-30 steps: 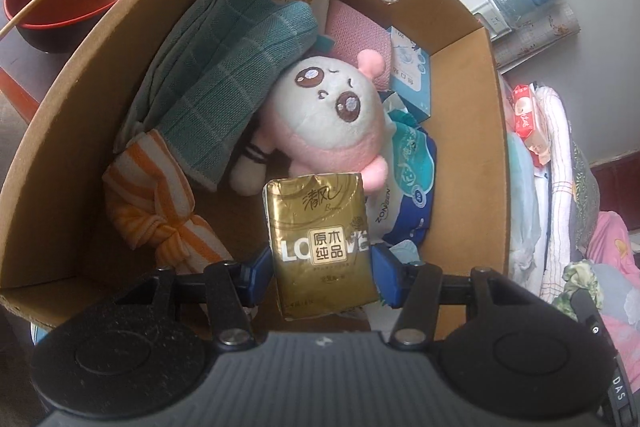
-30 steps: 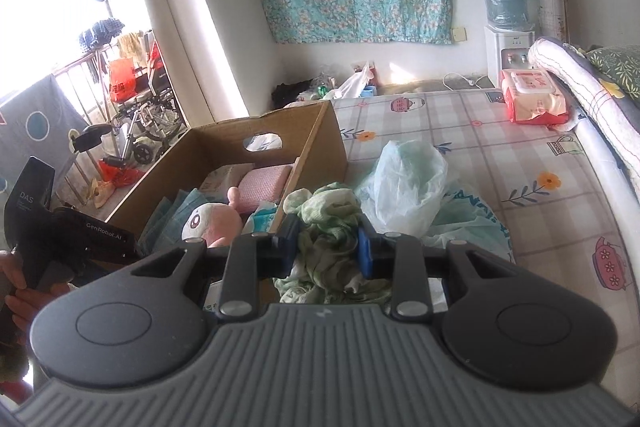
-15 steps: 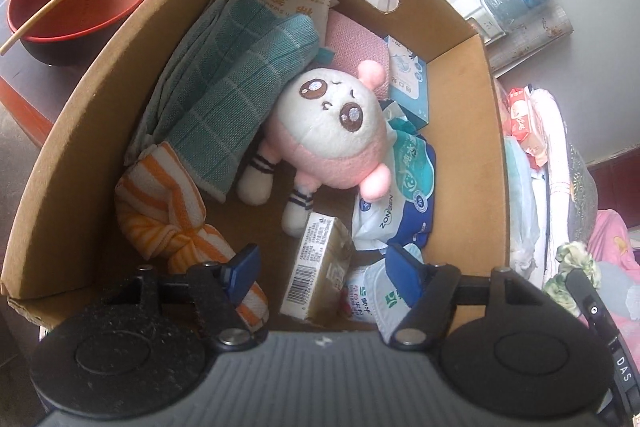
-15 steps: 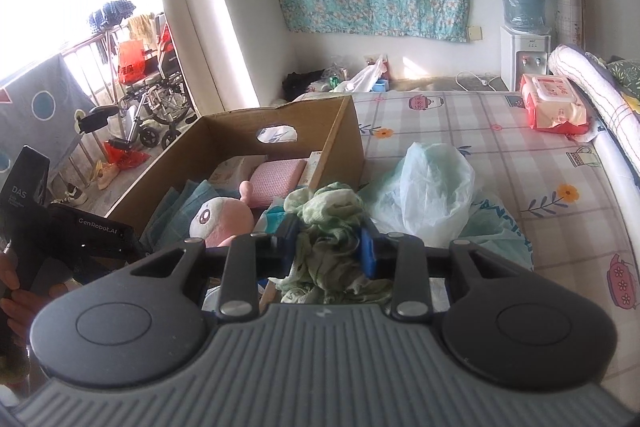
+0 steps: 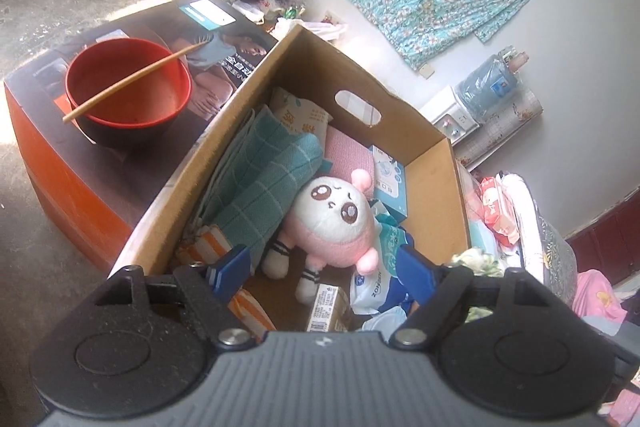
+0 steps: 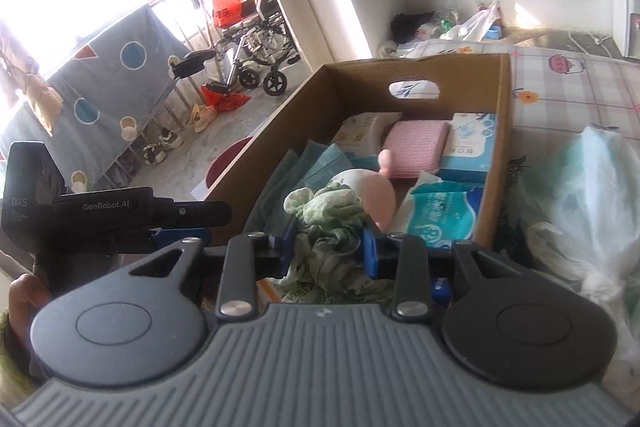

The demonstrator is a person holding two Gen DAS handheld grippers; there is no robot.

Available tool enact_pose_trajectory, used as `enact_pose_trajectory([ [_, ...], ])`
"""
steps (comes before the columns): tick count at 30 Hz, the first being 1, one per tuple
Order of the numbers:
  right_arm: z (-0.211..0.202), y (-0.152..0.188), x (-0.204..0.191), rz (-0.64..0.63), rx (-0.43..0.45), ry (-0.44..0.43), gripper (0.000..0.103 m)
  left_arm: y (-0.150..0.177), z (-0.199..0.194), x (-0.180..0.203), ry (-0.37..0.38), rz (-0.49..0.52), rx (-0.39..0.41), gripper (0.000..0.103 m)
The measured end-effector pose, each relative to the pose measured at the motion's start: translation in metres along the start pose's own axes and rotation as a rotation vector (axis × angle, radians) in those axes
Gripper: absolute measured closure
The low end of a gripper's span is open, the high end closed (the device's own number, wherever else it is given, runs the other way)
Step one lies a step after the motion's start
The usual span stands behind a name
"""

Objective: Organize soft objects

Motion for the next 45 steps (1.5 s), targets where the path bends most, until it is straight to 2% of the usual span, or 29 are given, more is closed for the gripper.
enact_pose_trajectory([
  [3, 0.033, -0.005, -0.016, 0.001, -0.064, -0.057, 0.068, -0.007, -0.012, -0.008, -0.048, 0.021, 0.059, 0.02],
  [7, 0.076, 0.0, -0.033, -0.018, -0.141, -0.069, 0.044, -0.011, -0.021, -0.016, -0.1, 0.049, 0.113, 0.019],
  [9, 0.09, 0.01, -0.034, -0.02, -0.168, -0.029, 0.043, -0.012, -0.022, -0.019, -0.109, 0.053, 0.118, 0.019],
  [12, 0.089, 0.016, -0.029, -0.005, -0.158, -0.014, 0.043, -0.01, -0.021, -0.022, -0.103, 0.049, 0.115, 0.019],
  [17, 0.055, 0.011, -0.019, 0.007, -0.078, 0.011, 0.042, -0.007, -0.02, -0.019, -0.103, 0.076, 0.129, 0.019],
  [22, 0.007, 0.021, -0.013, 0.023, 0.02, 0.04, 0.03, 0.0, -0.028, -0.004, -0.094, 0.139, 0.146, 0.017],
  [28, -0.059, 0.046, -0.005, 0.019, 0.15, 0.168, 0.015, 0.018, -0.049, 0.033, -0.086, 0.304, 0.206, 0.002],
  [31, -0.087, 0.063, 0.005, 0.038, 0.195, 0.245, 0.009, 0.033, -0.052, 0.055, -0.071, 0.389, 0.203, 0.0],
  [36, -0.116, 0.089, 0.017, 0.048, 0.229, 0.367, 0.002, 0.067, -0.046, 0.085, -0.102, 0.464, 0.157, 0.0],
  [40, -0.135, 0.11, 0.023, 0.065, 0.243, 0.436, 0.001, 0.093, -0.043, 0.102, -0.166, 0.519, 0.153, 0.0],
  [45, -0.15, 0.131, 0.033, 0.093, 0.237, 0.524, 0.001, 0.121, -0.038, 0.124, -0.187, 0.649, 0.102, 0.0],
])
Point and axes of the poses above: each gripper's, at about its wrist camera, not at the fingertips, and z roughly the way its jaws point, x to its right, y to its underside, the point moved 6 cm from there along z, roughly the way its jaws point, and after that the axes turned 3 degrees about -y, right-handed, at the moved point
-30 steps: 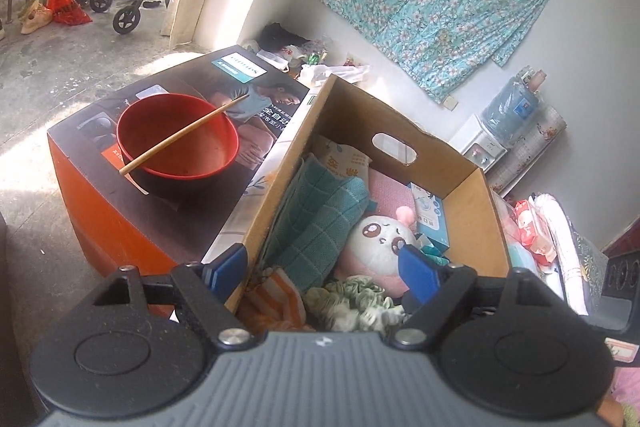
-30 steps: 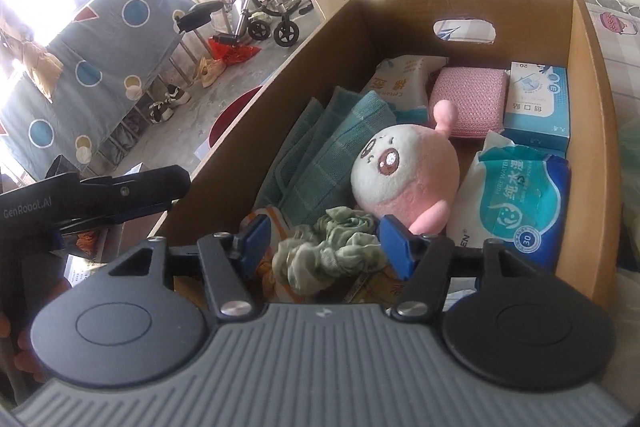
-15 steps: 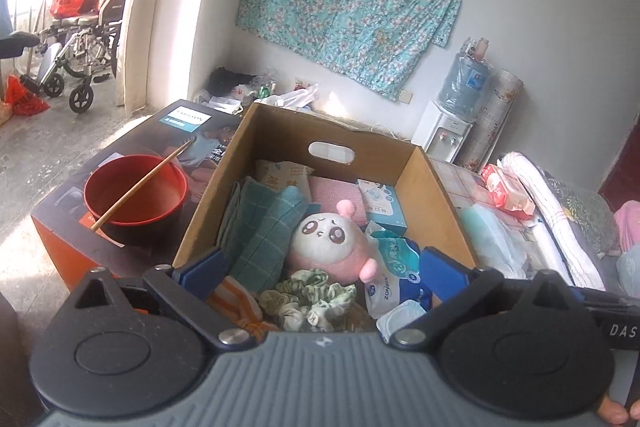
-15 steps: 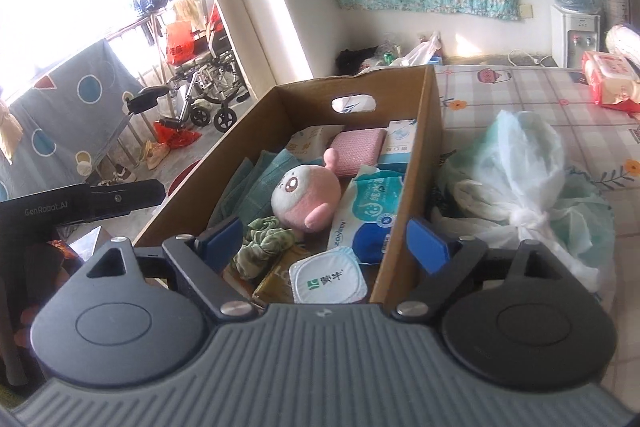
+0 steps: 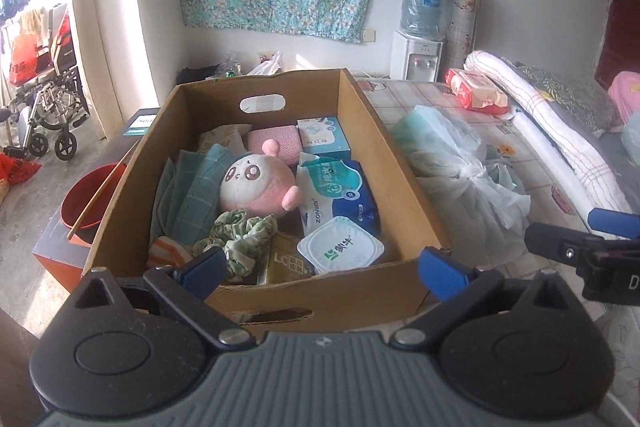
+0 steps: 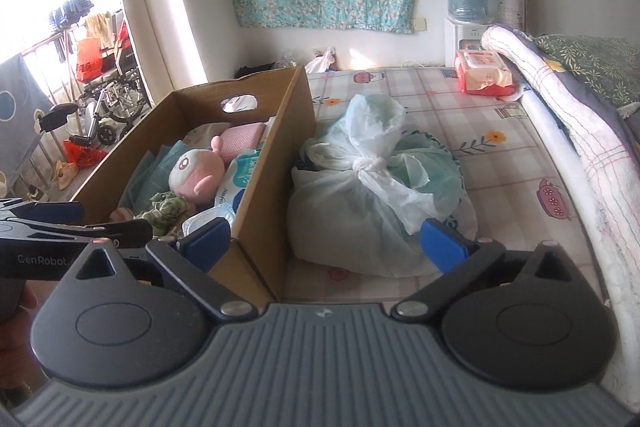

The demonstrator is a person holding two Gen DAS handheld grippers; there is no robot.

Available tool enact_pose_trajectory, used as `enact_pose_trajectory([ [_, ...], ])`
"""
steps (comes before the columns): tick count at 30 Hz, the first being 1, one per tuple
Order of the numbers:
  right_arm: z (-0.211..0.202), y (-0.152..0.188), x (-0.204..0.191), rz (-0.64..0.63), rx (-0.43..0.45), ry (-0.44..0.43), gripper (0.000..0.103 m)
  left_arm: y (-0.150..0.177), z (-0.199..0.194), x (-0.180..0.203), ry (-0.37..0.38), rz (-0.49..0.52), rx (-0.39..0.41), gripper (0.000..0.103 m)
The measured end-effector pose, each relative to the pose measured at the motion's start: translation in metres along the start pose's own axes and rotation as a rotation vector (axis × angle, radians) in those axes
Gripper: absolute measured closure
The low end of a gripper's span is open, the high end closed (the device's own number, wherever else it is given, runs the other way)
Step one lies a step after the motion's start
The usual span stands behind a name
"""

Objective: Organize soft objects

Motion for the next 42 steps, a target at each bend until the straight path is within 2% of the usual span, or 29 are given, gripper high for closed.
enact_pose_trajectory([
  [3, -0.004, 0.006, 0.009, 0.016, -0.013, 0.03, 0.001, 0.004, 0.003, 0.009, -0.007, 0.014, -0.018, 0.0],
  [7, -0.006, 0.011, 0.012, 0.039, -0.028, 0.041, 0.001, 0.008, 0.006, 0.009, 0.0, -0.025, -0.053, 0.0],
  [11, 0.0, 0.013, 0.007, 0.053, -0.061, 0.036, 0.001, 0.01, 0.009, 0.003, 0.005, -0.078, -0.083, 0.0],
  [20, 0.019, 0.01, -0.013, 0.018, -0.11, 0.001, 0.001, 0.015, 0.012, -0.006, -0.034, -0.117, -0.13, 0.0],
  [42, 0.044, 0.009, -0.021, -0.023, -0.169, 0.027, 0.001, 0.017, 0.024, -0.015, -0.084, -0.15, -0.181, 0.001],
])
Point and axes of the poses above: each gripper's, at about its wrist camera, not at the fingertips, and z roughly the way its jaws point, x to its right, y to its underside, the point moved 6 cm from there along z, roughly the way its jaws point, and after that the axes turned 3 degrees about -y, right-handed, at the moved point
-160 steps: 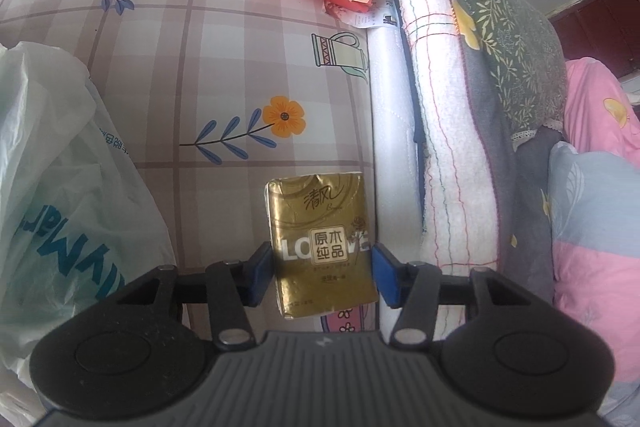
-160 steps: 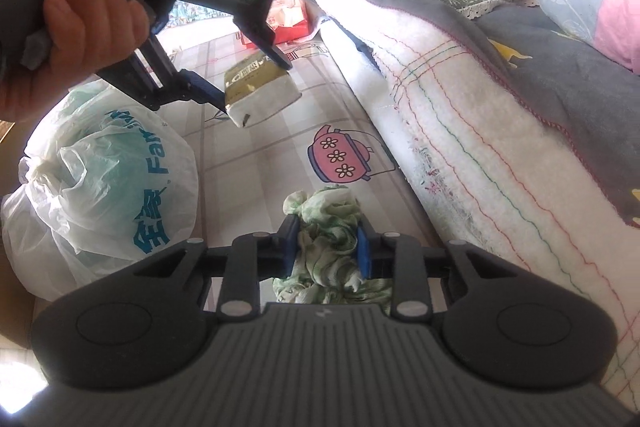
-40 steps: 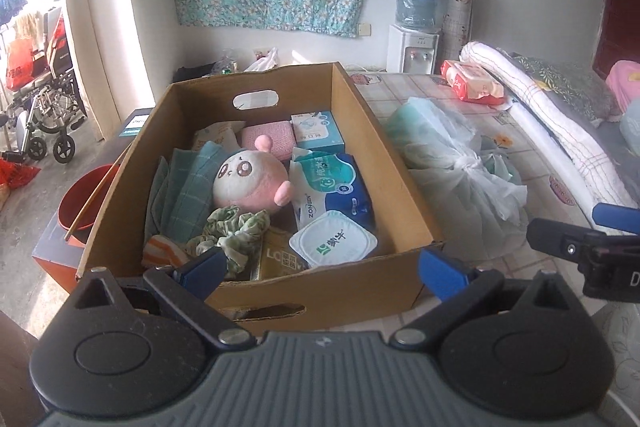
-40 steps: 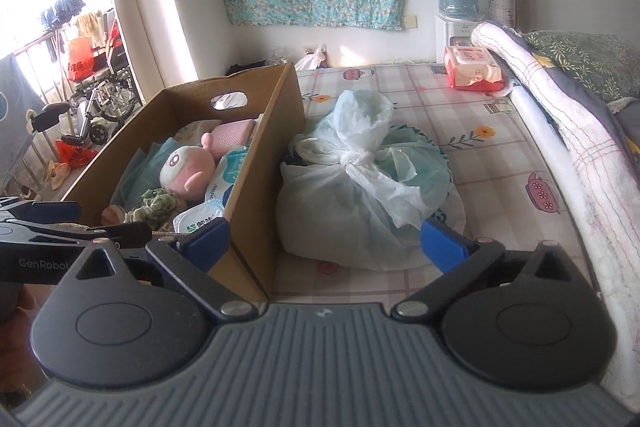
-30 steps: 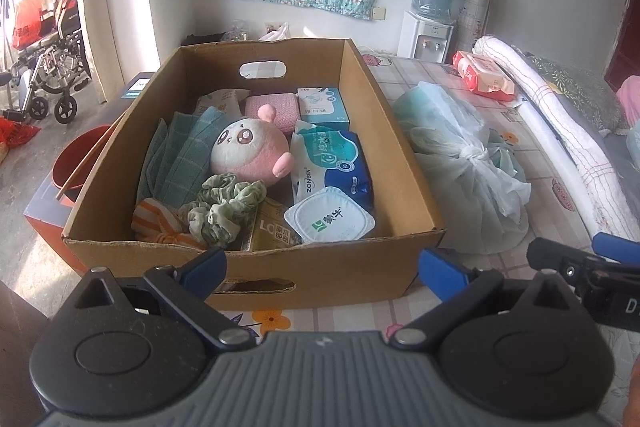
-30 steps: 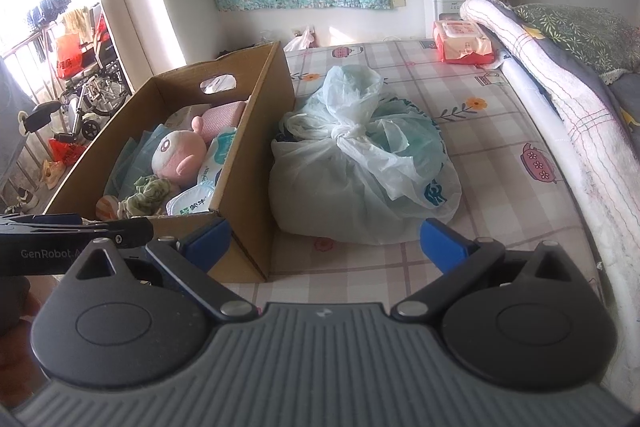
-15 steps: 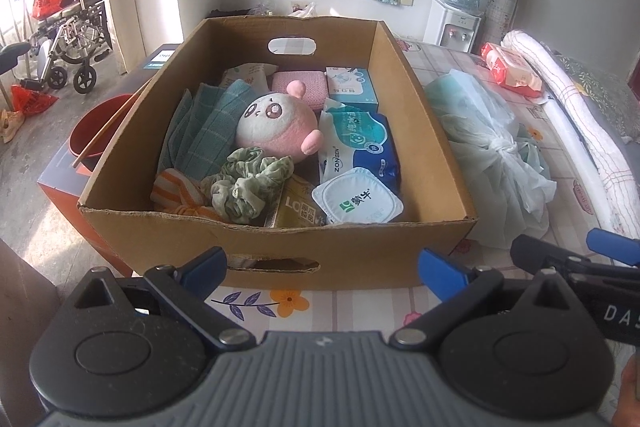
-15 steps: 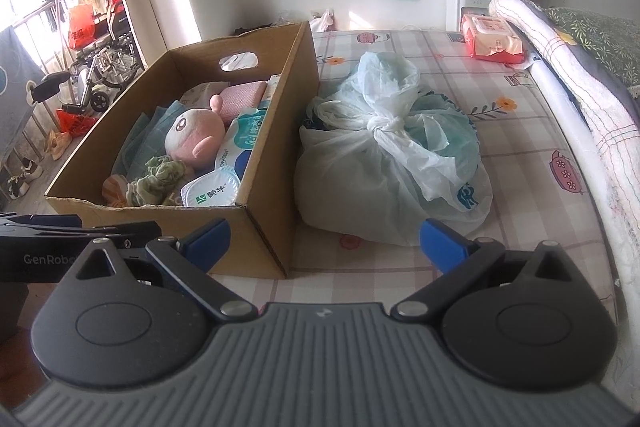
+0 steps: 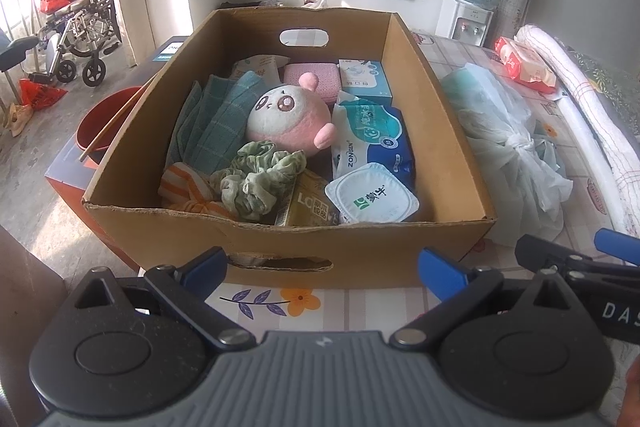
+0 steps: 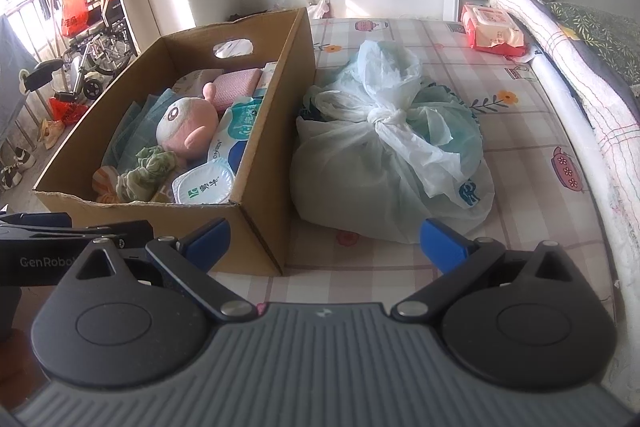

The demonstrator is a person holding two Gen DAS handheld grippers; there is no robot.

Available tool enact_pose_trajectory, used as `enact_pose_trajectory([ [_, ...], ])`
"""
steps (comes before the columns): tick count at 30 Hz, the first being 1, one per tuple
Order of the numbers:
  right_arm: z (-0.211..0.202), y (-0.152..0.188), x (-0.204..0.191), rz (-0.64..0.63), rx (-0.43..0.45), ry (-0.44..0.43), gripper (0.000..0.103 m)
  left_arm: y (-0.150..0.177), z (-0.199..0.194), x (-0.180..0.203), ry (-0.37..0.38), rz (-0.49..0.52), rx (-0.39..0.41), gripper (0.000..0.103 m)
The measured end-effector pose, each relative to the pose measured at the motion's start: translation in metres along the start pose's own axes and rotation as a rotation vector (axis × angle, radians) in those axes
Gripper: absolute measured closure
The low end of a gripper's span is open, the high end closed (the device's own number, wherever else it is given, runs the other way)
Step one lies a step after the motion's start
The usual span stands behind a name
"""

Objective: Organize soft objects

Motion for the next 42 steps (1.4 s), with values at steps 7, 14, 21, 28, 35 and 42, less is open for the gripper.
enact_pose_trajectory([
  [7, 0.0037, -0.0008, -0.0035, -0.006, -0.009, 0.001, 0.001, 0.0006, 0.0006, -0.0036, -0.016, -0.005, -0.003, 0.001],
  [14, 0.0043, -0.0012, -0.0045, -0.009, -0.012, 0.0, 0.001, 0.0013, -0.0004, -0.0057, -0.015, -0.01, -0.007, 0.002],
  [21, 0.0048, -0.0016, -0.0049, -0.01, -0.011, -0.001, 0.001, 0.0017, -0.0006, -0.0065, -0.014, -0.013, -0.008, 0.002],
  [28, 0.0057, -0.0008, -0.0054, -0.006, -0.015, -0.002, 0.001, 0.0026, -0.0006, -0.0068, -0.011, -0.021, -0.016, 0.002],
  [35, 0.0084, 0.0005, -0.0056, -0.002, -0.024, -0.008, 0.001, 0.0038, 0.0003, -0.008, -0.013, -0.027, -0.021, 0.002],
  [42, 0.0085, 0.0006, -0.007, -0.003, -0.025, -0.011, 0.001, 0.0041, -0.0005, -0.0095, -0.018, -0.031, -0.021, 0.002],
])
Point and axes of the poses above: each gripper's, at about its wrist camera, not at the fingertips, and z roughly the way its jaws point, x to its right, y to its underside, the point moved 6 cm from there along z, roughly the way its jaws point, and after that the axes turned 3 degrees about -y, right-handed, at the moved point
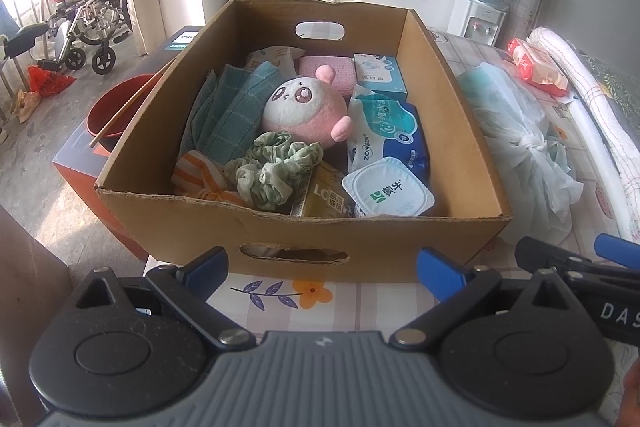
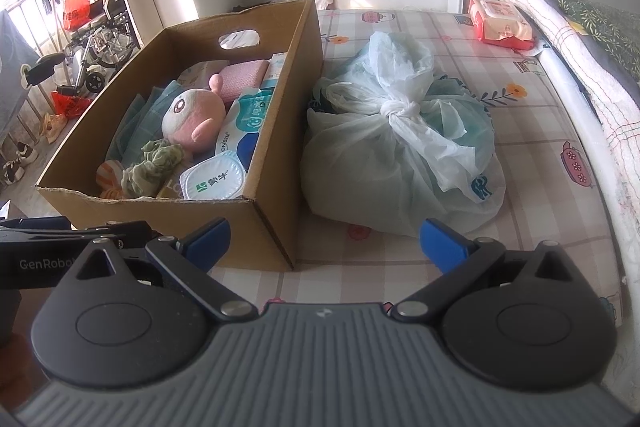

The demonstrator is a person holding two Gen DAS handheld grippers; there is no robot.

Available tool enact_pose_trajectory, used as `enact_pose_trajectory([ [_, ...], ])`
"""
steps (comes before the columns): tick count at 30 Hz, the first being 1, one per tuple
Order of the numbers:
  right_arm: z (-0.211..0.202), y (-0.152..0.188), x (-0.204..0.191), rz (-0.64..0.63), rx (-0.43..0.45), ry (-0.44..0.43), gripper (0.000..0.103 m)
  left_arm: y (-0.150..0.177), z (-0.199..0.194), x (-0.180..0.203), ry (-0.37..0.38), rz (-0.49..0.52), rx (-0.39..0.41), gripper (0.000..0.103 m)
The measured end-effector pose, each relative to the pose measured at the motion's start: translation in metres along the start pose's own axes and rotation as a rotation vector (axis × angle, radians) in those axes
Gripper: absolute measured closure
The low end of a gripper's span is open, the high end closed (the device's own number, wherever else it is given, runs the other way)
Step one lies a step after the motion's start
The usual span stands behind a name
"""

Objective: Organize soft objects

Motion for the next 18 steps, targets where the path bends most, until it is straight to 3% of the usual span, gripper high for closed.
enact_pose_trajectory([
  [18, 0.001, 0.0001, 0.0001, 0.004, -0.004, -0.007, 0.001, 0.0002, -0.0021, -0.0008, -0.007, -0.001, 0.001, 0.002],
])
Point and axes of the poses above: each gripper's, at about its wrist camera, not at the fingertips, and z roughly the way its jaws point, x to its right, y to its underside, the point moved 6 cm from there along z, roughly the way its jaws point, and after that the axes turned 3 degrees about -y, right-handed, at the moved point
